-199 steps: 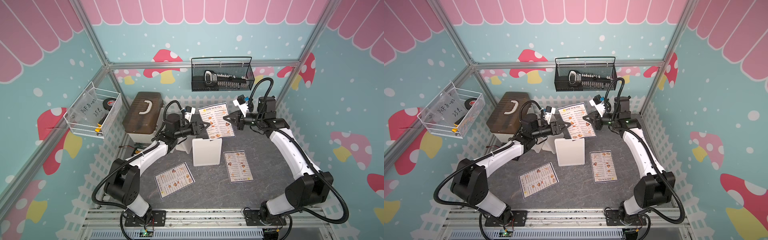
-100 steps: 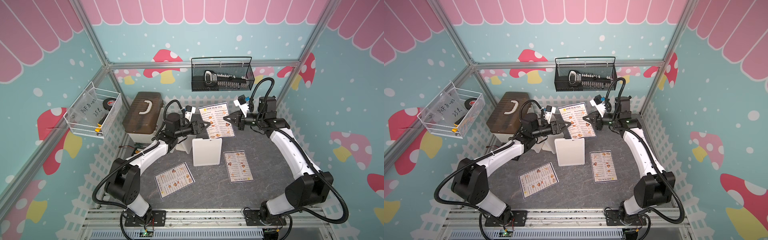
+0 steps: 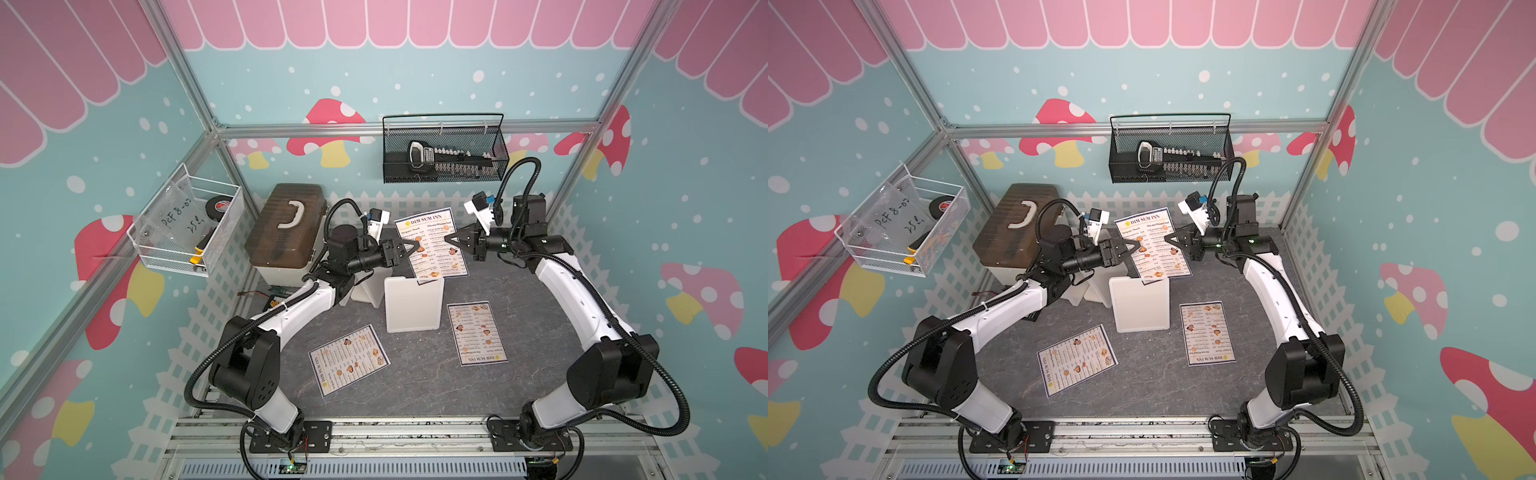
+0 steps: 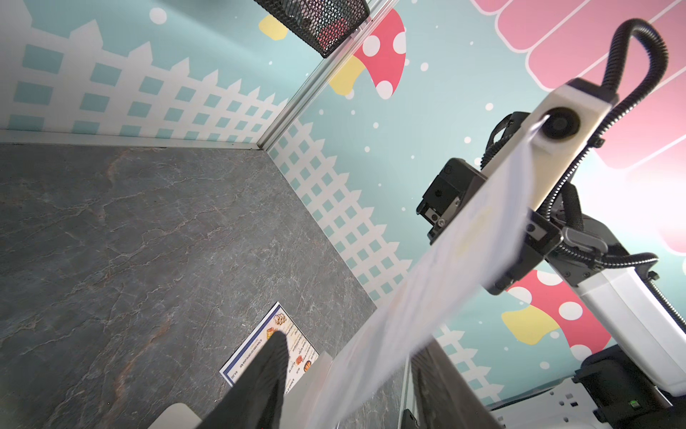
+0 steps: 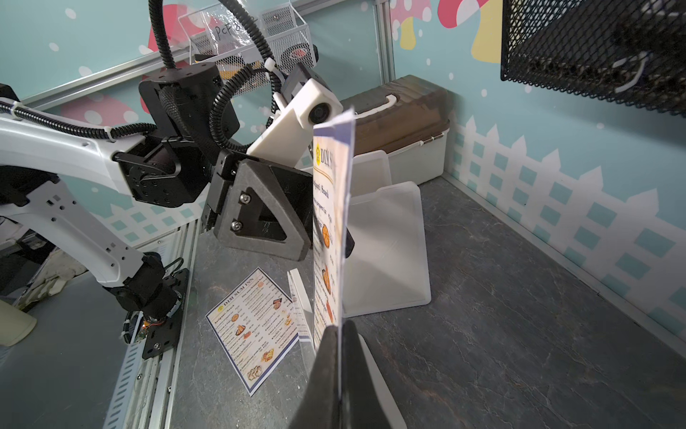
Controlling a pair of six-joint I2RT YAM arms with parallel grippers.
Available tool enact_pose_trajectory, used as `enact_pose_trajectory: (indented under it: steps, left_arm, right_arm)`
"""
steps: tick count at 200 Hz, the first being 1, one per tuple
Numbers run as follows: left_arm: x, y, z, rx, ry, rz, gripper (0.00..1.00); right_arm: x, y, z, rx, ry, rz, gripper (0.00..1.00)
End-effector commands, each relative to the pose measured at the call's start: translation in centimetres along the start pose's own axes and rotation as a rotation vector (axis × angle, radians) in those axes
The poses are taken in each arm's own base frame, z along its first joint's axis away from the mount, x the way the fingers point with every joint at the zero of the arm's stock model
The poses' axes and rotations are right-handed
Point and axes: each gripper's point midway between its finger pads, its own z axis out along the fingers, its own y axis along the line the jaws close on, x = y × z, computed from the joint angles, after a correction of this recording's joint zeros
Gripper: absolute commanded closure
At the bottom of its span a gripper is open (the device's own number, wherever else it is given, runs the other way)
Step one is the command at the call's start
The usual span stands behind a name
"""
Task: Insert the menus into the narrow rack
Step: Insert the menu into the narrow rack.
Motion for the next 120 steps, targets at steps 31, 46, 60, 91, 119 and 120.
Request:
enact_pose_trajectory:
  steps: [31, 46, 60, 91, 119, 120]
  left_arm:
    - [-0.2, -1.0, -0.7, 0.035, -0.019, 0.020, 0.51]
    - [-0.7, -0.5, -1.3, 0.021, -0.033, 0.019, 0.51]
    - [-1.0, -0.4, -1.7, 0.015, -0.044, 0.022, 0.51]
    - [-1.1, -0.5, -2.2, 0.014, -0.053, 0.026, 0.52]
    - [-1.1, -0.8, -2.3, 0.027, -0.052, 0.031, 0.52]
    - [-1.2, -0.9, -2.3, 0.029, -0.053, 0.032, 0.52]
  right_arm:
    - [-0.2, -0.3, 0.5, -0.036, -0.019, 0.015, 1.00]
    - [-0.2, -0.5, 0.6, -0.033, -0.020, 0.021, 1.00]
    - [0.0, -0.6, 0.8, -0.033, -0.017, 0.028, 1.00]
    - [0.0, -0.6, 1.2, -0.040, -0.014, 0.034, 1.00]
    - [0.1, -0.3, 1.7, -0.054, -0.010, 0.038, 1.00]
    - [0.2, -0.3, 1.7, -0.055, -0.009, 0.039, 1.00]
